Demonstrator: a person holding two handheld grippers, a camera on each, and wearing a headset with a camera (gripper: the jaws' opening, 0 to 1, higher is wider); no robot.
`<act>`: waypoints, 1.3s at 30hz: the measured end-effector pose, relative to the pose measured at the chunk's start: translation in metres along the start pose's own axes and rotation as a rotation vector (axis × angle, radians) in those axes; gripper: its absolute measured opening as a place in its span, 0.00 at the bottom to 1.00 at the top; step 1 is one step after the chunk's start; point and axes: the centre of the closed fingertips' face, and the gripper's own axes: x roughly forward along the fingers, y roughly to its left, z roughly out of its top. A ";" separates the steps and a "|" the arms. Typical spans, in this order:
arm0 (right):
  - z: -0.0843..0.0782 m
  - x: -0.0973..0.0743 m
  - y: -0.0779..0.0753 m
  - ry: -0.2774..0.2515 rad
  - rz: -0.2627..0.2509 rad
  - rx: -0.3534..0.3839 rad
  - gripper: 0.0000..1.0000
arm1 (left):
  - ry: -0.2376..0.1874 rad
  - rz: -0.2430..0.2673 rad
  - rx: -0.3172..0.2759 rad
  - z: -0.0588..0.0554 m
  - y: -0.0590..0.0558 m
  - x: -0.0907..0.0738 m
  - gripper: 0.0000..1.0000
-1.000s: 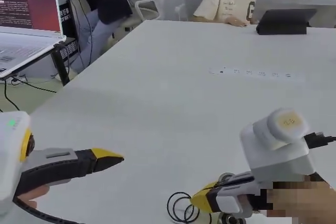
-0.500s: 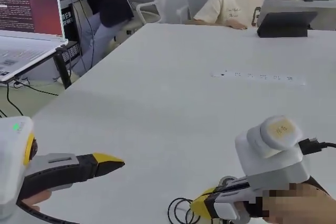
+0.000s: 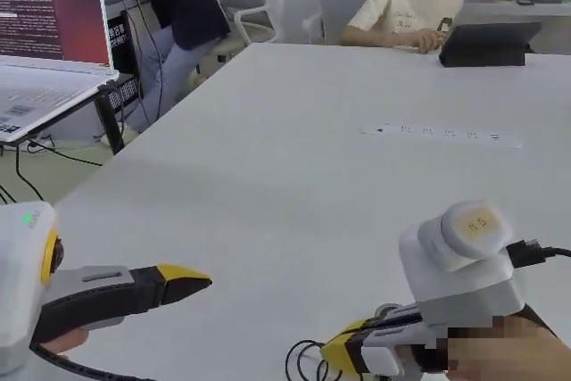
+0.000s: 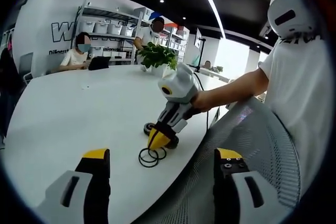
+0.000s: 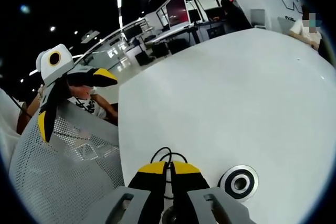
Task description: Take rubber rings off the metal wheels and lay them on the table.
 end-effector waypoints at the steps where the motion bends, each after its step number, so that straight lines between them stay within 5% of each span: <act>1: 0.000 0.001 0.001 0.002 -0.004 -0.004 0.00 | 0.000 -0.001 -0.001 0.000 0.000 0.000 0.79; 15: -0.002 0.005 0.001 0.032 -0.023 -0.084 0.02 | -0.009 -0.005 -0.012 -0.001 0.004 -0.001 0.79; 39: 0.036 -0.034 -0.017 -0.130 -0.063 -0.019 0.03 | -0.014 0.004 -0.003 0.002 0.001 0.000 0.79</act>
